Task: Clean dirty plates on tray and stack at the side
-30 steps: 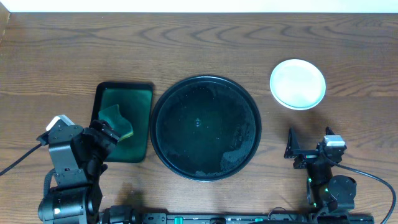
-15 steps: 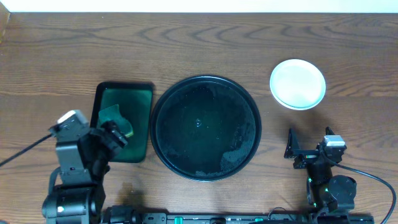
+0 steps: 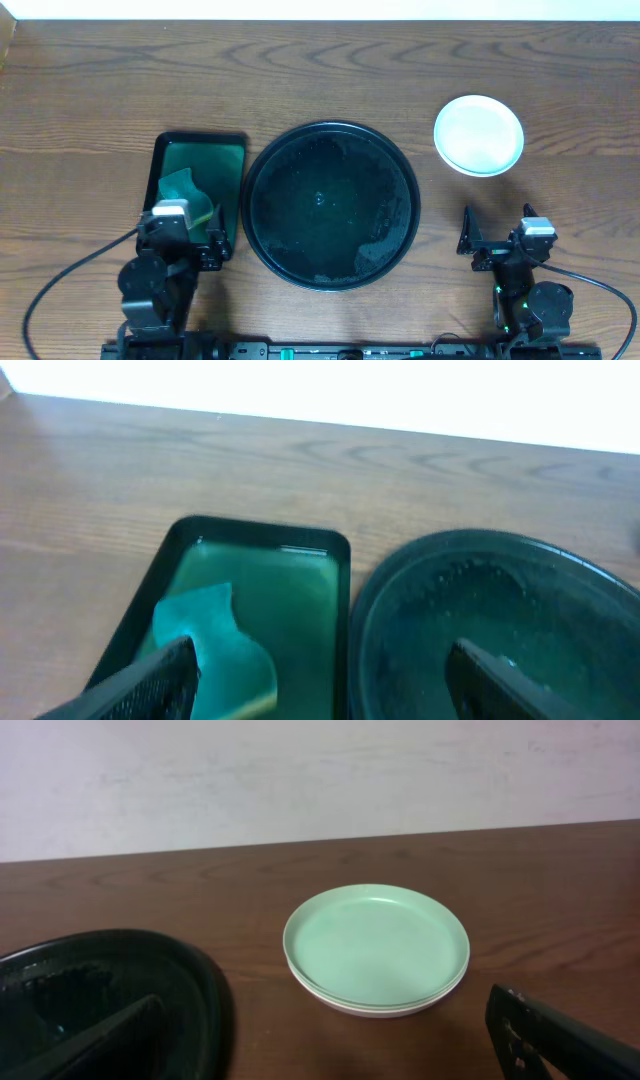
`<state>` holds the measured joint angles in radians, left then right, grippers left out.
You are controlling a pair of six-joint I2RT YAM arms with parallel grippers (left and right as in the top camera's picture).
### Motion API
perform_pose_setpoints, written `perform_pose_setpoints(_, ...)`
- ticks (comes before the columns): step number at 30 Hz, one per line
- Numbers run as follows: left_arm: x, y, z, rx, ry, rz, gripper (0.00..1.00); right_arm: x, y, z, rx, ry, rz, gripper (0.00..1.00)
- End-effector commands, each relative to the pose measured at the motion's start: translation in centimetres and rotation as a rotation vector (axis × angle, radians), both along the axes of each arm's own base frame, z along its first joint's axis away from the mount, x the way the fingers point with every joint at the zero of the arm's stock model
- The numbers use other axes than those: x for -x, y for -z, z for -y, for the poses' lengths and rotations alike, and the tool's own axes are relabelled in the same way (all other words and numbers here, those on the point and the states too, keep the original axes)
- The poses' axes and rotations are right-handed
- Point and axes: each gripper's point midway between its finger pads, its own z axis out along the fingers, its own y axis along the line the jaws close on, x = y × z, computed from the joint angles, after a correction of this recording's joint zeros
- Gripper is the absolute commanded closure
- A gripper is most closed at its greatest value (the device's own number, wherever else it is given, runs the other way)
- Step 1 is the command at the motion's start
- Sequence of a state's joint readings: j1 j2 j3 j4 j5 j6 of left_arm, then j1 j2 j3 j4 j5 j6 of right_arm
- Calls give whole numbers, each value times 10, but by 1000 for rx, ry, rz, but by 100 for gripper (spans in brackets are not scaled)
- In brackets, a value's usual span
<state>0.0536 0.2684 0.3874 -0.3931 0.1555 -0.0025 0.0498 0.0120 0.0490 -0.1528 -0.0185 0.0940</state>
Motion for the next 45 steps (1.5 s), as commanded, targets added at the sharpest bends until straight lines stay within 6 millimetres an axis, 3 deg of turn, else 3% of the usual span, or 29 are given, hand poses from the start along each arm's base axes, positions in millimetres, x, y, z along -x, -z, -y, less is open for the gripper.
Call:
perform_pose_setpoints(1, -2, 13, 7, -45, 58, 45, 20, 0, 2, -2, 13, -11, 2, 1)
perform_pose_setpoints(6, -4, 28, 7, -50, 56, 116, 20, 0, 2, -2, 13, -11, 2, 1)
perform_pose_setpoints(15, -13, 35, 7, -54, 51, 265, 20, 0, 2, -2, 13, -11, 2, 1)
perform_pose_setpoints(25, -12, 46, 3, -38, 25, 220, 20, 0, 2, -2, 13, -11, 2, 1)
perform_pose_setpoints(32, -11, 49, -24, 64, -161, 204, 20, 0, 2, -2, 13, -11, 2, 1)
perform_pose_setpoints(38, -11, 50, -24, 72, -162, 203, 20, 0, 2, -2, 13, -11, 2, 1)
perform_pose_setpoints(45, -12, 50, -19, -32, -109, 202, 20, 0, 2, -2, 13, -11, 2, 1)
